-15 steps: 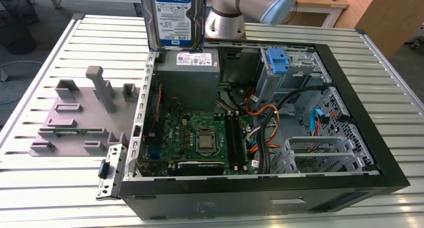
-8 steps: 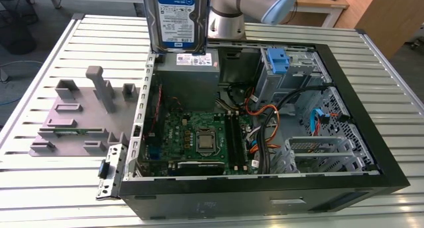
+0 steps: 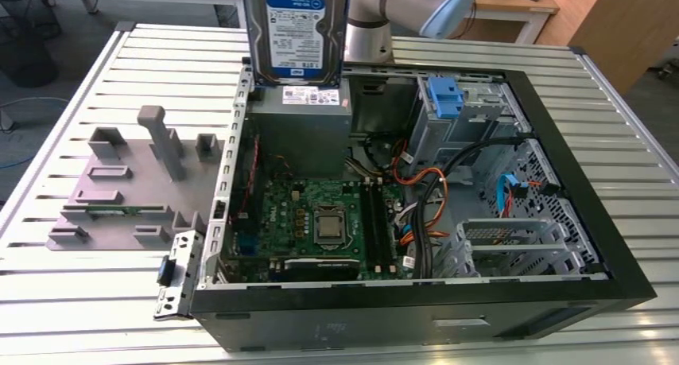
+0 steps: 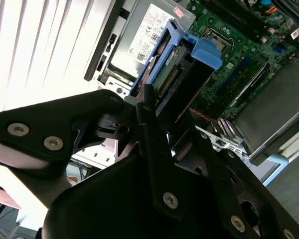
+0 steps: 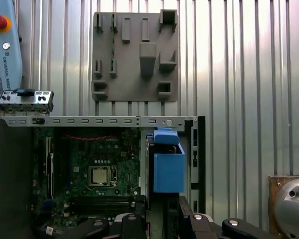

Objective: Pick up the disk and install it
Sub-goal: 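Pick up the disk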

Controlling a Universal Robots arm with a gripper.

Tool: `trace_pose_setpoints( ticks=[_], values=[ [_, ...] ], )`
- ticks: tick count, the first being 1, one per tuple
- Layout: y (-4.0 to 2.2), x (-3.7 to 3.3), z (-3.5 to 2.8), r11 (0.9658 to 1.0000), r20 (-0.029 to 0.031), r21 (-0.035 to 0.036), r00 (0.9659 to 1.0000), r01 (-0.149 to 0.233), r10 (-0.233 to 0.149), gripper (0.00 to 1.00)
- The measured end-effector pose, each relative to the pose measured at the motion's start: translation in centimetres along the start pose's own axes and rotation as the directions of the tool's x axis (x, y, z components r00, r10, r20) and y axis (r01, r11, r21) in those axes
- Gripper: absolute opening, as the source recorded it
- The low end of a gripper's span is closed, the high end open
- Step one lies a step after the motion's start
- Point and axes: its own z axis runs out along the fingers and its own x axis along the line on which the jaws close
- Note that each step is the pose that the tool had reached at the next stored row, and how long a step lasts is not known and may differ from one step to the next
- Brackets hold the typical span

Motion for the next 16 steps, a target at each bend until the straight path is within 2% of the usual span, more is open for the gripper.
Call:
trace_pose_setpoints(
  ticks=[7,16],
  values=[
    [-1.49,-0.03,-0.02,1.0000,0.0001,0.0000,1.0000,0.000,0.000,0.35],
    [-3.70,-0.06,-0.07,1.0000,0.0001,-0.0001,1.0000,0.000,0.000,0.35]
  ],
)
